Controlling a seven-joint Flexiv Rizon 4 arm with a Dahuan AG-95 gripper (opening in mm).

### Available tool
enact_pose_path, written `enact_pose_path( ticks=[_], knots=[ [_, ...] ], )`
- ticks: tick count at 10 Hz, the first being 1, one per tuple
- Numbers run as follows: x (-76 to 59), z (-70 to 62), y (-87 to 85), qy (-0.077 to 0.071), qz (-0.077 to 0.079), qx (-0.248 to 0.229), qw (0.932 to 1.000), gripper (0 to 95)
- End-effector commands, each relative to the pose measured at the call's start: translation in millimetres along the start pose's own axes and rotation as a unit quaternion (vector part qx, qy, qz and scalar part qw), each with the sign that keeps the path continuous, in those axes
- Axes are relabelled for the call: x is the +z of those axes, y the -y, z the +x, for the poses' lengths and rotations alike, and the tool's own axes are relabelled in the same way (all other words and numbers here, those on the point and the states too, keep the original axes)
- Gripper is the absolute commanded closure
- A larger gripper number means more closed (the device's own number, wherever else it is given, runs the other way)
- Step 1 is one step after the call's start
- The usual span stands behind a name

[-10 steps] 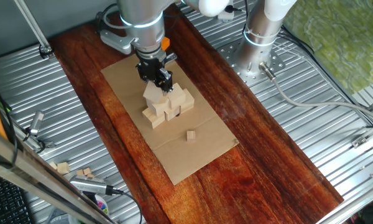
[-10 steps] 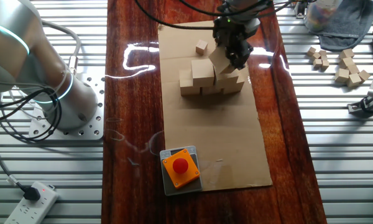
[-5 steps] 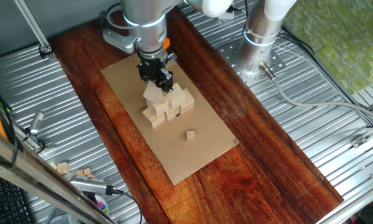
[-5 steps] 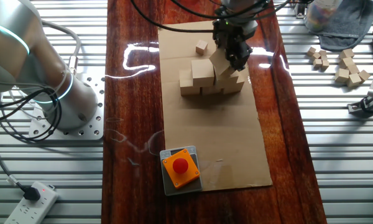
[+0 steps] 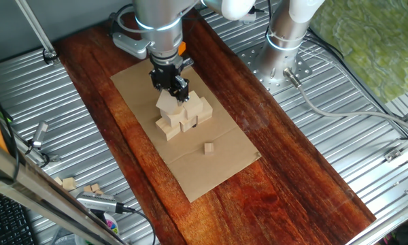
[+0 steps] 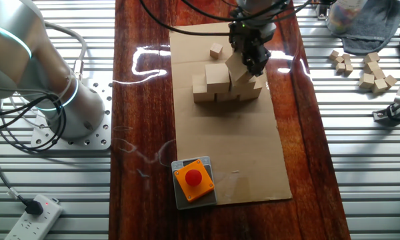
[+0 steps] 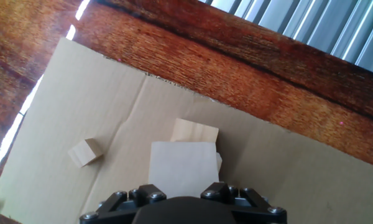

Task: Stack the blocks into a pyramid shape

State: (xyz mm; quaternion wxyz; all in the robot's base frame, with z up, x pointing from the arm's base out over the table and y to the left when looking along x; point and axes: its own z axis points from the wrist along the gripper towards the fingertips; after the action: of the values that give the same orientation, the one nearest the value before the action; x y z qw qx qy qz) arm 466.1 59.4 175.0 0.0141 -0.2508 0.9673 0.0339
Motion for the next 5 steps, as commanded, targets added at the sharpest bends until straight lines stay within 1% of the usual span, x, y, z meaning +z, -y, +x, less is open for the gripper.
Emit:
enact_pose_path(
  ticks=[1,4,5],
  knots=[
    [0.5,-0.5,0.1,-0.002,0.0,0.001,1.0,95.0],
    [1.8,1.5,-1.4,-0.002,0.001,0.003,1.0,95.0],
    [1.8,1.6,-1.4,-0.002,0.001,0.011,0.9999,95.0]
  ],
)
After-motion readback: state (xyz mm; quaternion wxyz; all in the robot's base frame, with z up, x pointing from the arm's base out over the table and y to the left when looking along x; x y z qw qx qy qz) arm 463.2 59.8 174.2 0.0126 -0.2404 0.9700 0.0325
